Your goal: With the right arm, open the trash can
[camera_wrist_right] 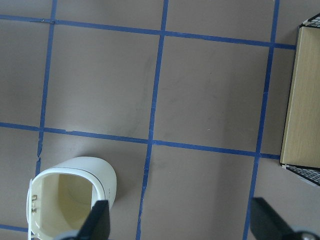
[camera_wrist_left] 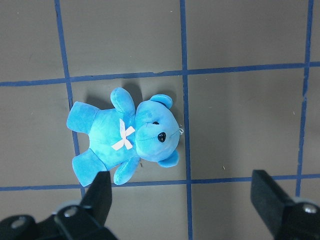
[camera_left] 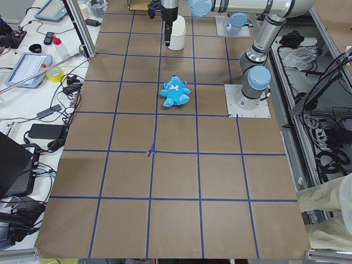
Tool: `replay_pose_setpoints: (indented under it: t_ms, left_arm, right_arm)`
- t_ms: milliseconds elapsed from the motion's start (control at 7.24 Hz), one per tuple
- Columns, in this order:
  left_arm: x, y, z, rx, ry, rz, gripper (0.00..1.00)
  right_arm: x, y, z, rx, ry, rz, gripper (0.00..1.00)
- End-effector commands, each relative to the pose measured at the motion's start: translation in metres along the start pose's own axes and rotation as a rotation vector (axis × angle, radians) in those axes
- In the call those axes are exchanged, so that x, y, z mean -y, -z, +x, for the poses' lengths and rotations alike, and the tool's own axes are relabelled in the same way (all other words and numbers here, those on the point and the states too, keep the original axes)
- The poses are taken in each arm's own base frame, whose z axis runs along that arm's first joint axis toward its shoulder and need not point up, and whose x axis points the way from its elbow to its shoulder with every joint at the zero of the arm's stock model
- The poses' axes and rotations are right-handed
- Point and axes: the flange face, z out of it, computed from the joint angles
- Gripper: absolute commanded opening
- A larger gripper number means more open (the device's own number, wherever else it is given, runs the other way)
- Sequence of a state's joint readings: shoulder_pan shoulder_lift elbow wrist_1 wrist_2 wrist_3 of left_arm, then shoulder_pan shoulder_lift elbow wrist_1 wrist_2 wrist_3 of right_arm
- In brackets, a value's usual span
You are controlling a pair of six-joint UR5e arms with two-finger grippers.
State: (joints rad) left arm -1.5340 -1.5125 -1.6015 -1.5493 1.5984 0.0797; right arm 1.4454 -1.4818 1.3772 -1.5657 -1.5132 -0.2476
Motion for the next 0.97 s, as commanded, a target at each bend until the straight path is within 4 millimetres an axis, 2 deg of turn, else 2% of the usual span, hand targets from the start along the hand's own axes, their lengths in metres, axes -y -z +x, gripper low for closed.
replay_pose_setpoints:
  t_ms: [0, 415, 553, 829]
  left_arm:
    - [0.000, 0.000, 0.000, 0.000, 0.000, 0.000, 1.00]
    - [0.000, 0.000, 0.000, 0.000, 0.000, 0.000, 1.00]
    - [0.000, 0.000, 0.000, 0.000, 0.000, 0.000, 1.00]
    - [0.000, 0.000, 0.000, 0.000, 0.000, 0.000, 1.00]
  right_arm:
    - [0.000, 0.001, 0.002, 0.004, 0.008, 0.002, 0.98]
    - [-0.003, 0.002, -0.009, 0.027, -0.069, 0.007, 0.97]
    - [-0.003, -0.003, -0.029, 0.036, -0.113, 0.002, 0.95]
    - [0.001, -0.010, -0.063, 0.041, -0.076, 0.032, 0.96]
